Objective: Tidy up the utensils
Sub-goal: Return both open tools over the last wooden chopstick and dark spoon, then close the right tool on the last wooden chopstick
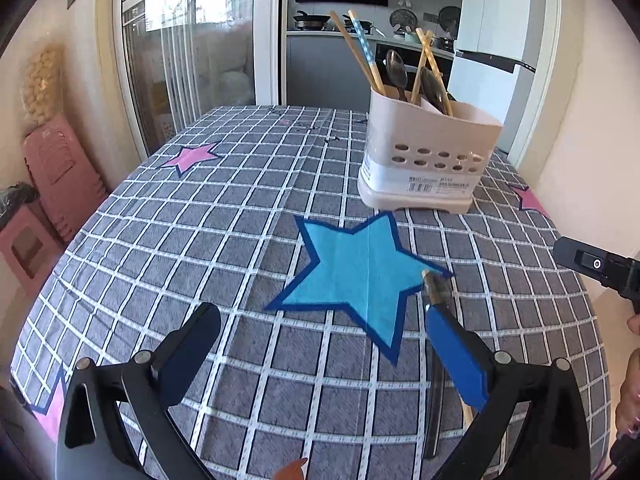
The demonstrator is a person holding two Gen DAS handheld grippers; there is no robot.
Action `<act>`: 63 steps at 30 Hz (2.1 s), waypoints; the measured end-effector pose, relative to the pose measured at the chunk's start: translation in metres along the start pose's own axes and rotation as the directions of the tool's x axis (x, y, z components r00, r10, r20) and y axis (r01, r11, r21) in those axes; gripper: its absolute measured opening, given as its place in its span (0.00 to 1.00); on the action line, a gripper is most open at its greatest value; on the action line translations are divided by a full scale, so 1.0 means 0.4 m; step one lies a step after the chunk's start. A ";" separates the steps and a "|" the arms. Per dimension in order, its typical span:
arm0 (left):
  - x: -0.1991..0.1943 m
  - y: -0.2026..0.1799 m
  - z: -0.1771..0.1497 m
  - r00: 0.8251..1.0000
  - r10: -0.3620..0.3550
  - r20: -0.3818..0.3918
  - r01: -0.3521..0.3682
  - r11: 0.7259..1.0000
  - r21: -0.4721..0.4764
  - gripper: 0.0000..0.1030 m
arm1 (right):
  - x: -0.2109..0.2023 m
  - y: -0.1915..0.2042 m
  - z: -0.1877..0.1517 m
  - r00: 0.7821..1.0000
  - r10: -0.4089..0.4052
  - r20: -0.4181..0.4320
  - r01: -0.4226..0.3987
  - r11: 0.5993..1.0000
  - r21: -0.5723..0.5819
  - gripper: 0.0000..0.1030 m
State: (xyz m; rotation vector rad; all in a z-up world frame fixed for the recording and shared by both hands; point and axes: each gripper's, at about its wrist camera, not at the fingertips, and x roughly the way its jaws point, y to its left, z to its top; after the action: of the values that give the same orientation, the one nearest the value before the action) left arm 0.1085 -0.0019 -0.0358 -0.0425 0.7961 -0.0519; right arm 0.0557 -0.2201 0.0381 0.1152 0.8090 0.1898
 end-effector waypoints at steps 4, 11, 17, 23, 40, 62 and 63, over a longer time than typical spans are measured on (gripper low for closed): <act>-0.001 0.001 -0.031 1.000 0.011 -0.007 -0.011 1.000 0.004 1.00 | -0.012 0.005 -0.047 1.000 -0.017 -0.018 0.017 1.000 0.009 0.80; -0.013 0.008 -0.073 0.999 0.017 -0.031 -0.017 1.000 0.008 1.00 | -0.018 0.019 -0.120 0.998 -0.046 -0.046 0.047 0.999 0.015 1.00; -0.005 0.017 -0.100 0.997 0.046 -0.059 -0.044 0.999 0.030 1.00 | 0.014 0.035 -0.149 0.990 -0.036 -0.137 0.037 0.999 0.006 1.00; 0.002 0.030 -0.112 0.994 0.081 -0.070 -0.077 0.996 0.049 1.00 | 0.053 0.036 -0.169 0.973 -0.061 -0.222 0.065 0.998 0.012 1.00; 0.025 0.024 -0.130 0.991 0.091 -0.097 -0.081 0.991 0.105 1.00 | 0.119 0.067 -0.142 0.941 -0.186 -0.282 0.175 0.983 -0.065 1.00; 0.027 0.043 -0.124 0.992 0.076 -0.103 -0.068 0.994 0.083 1.00 | 0.210 0.153 -0.121 0.926 -0.195 -0.322 0.164 0.979 -0.121 0.63; 0.027 0.044 -0.124 0.992 0.075 -0.103 -0.067 0.994 0.082 1.00 | 0.211 0.152 -0.120 0.926 -0.190 -0.326 0.159 0.980 -0.120 0.63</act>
State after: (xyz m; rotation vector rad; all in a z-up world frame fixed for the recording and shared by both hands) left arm 0.0813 0.0140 -0.0791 0.0636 0.9001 -0.0183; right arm 0.0700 -0.1413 -0.0438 -0.0793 1.1446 0.0773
